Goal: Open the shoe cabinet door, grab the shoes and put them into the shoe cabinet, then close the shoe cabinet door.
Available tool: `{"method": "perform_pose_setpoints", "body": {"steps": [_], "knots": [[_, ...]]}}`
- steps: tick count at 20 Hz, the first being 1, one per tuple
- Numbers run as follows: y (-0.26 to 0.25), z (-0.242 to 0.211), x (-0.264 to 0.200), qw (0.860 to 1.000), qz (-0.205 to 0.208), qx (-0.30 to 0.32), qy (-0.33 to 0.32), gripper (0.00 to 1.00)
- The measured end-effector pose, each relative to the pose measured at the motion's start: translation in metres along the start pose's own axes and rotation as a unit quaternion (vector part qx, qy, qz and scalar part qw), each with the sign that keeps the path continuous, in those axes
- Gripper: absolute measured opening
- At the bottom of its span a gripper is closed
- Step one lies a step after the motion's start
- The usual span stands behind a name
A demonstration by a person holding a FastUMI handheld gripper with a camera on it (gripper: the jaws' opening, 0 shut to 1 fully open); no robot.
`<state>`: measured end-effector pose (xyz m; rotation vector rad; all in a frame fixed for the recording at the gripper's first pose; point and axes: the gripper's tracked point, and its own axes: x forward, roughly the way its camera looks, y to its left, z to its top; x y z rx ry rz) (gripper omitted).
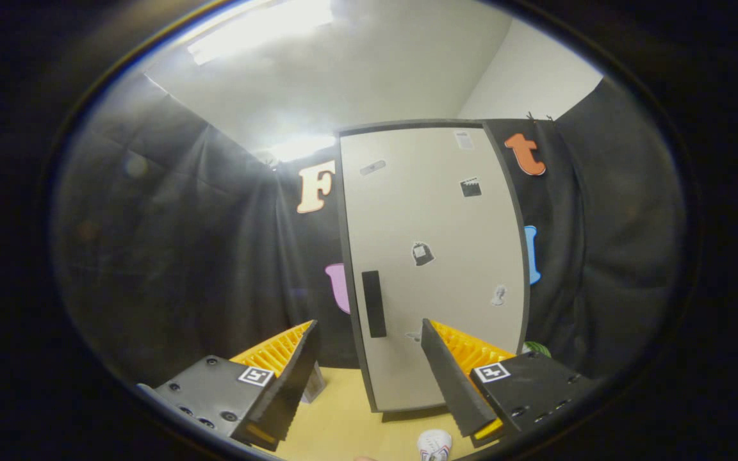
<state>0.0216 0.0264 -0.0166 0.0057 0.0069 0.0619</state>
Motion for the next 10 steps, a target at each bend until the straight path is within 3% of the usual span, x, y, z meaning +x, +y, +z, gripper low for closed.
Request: {"method": "perform_pose_setpoints", "body": {"steps": [10], "knots": [[0.002,-0.012,0.096,1.0,-0.007,0.015,-0.013,0.97]]}}
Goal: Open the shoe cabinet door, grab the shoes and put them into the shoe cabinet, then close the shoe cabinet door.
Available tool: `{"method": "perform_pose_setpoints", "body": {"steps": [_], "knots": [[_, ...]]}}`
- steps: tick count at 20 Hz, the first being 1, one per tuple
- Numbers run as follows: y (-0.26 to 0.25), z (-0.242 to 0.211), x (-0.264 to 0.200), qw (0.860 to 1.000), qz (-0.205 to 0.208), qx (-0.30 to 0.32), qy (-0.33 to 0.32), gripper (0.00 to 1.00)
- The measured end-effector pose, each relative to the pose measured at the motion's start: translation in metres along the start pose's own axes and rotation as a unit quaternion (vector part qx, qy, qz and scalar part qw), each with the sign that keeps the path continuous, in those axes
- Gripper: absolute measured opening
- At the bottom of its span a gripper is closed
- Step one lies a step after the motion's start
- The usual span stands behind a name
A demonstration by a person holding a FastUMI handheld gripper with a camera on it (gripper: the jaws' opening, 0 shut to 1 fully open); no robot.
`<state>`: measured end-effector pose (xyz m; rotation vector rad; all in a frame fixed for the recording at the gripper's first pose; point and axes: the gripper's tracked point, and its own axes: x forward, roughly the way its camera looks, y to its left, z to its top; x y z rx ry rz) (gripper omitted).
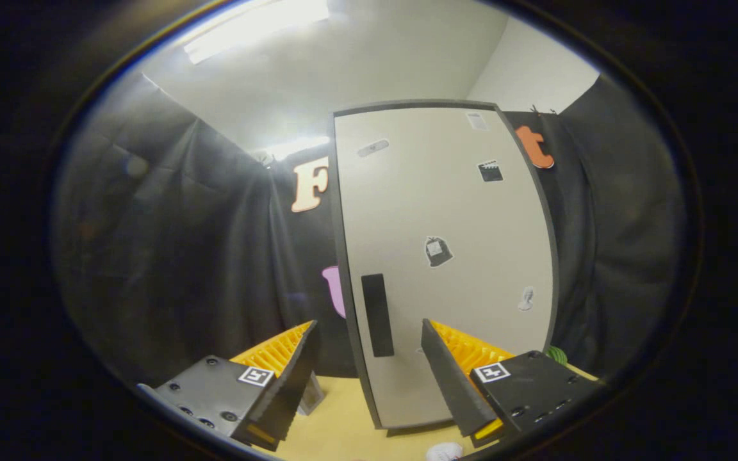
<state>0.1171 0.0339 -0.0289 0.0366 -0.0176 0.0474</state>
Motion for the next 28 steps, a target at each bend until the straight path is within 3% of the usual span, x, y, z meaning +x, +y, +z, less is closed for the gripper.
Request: {"method": "perform_pose_setpoints", "body": {"steps": [10,16,23,28], "knots": [[-0.008,-0.02,0.091,0.999,-0.029,-0.014,0.006,0.93],[-0.016,-0.037,0.116,0.998,-0.041,-0.023,0.028,0.88],[-0.009,-0.053,0.123,0.998,-0.02,-0.031,0.055,0.55],[-0.005,-0.052,0.123,0.997,-0.015,-0.062,0.039,0.32]]}}
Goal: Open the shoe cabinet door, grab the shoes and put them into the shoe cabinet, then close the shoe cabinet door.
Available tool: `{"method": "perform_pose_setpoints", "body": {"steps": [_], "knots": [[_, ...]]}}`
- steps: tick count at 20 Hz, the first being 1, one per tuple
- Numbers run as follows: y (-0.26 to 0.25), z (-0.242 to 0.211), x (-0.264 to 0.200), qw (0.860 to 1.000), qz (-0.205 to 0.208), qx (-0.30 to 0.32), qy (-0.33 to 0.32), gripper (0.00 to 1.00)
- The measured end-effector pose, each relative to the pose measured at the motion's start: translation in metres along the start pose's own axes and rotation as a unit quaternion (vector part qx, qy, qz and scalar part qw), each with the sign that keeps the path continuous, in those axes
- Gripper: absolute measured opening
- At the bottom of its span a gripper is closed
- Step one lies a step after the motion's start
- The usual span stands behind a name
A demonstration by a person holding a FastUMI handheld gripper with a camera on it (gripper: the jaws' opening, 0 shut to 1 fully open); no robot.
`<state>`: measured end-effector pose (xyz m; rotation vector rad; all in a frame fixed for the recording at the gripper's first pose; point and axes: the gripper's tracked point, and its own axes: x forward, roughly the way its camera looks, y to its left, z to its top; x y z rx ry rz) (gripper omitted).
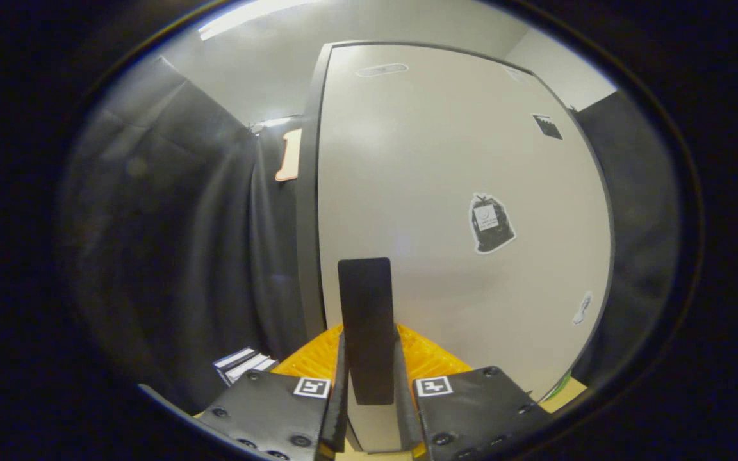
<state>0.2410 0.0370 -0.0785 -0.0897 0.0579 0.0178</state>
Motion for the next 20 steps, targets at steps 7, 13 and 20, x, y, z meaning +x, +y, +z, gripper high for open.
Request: {"method": "perform_pose_setpoints", "body": {"steps": [7,13,20], "knots": [[-0.002,0.0,-0.008,1.0,0.002,0.027,0.003,0.19],[-0.004,0.005,-0.03,1.0,-0.004,0.028,-0.001,0.18],[-0.009,0.008,-0.048,0.999,-0.002,0.038,-0.007,0.18]]}}
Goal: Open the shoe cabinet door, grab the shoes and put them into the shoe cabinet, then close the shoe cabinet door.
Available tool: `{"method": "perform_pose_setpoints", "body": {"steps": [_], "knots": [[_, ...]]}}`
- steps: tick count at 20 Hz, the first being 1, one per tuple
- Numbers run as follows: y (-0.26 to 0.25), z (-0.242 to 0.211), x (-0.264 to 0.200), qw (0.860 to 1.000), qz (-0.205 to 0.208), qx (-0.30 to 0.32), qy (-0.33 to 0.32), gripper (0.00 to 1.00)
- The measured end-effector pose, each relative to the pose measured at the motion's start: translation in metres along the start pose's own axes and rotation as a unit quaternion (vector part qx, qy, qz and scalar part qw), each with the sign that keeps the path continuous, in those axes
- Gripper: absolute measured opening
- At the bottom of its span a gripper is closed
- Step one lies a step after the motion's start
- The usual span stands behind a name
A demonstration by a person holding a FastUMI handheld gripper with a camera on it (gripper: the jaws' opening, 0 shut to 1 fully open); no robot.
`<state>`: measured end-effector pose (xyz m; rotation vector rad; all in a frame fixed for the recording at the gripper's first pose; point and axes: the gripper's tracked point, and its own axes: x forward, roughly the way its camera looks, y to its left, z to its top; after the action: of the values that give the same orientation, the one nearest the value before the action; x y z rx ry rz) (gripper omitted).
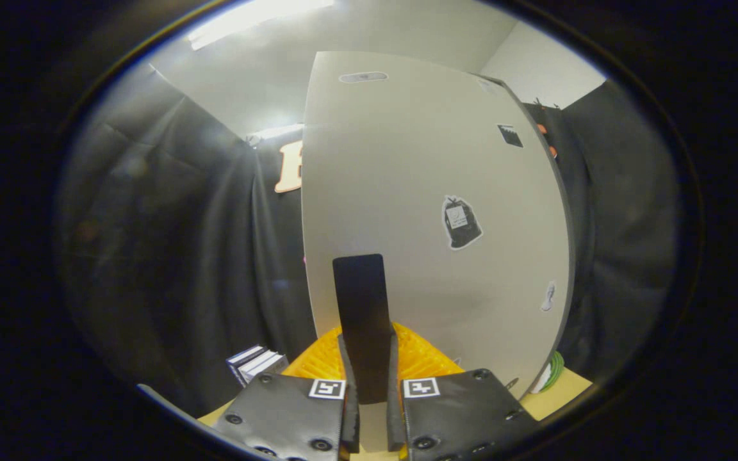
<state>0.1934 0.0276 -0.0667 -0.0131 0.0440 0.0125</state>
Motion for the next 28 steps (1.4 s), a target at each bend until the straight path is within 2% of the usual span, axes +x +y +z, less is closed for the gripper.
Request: {"method": "perform_pose_setpoints", "body": {"steps": [6,15,22,28], "knots": [[-0.012,0.004,-0.026,1.0,0.012,0.004,-0.001,0.15],[-0.039,0.012,-0.068,1.0,0.017,0.006,-0.008,0.14],[-0.064,0.018,-0.098,1.0,0.011,-0.002,-0.014,0.14],[-0.092,0.024,-0.12,1.0,-0.011,-0.006,-0.019,0.14]]}}
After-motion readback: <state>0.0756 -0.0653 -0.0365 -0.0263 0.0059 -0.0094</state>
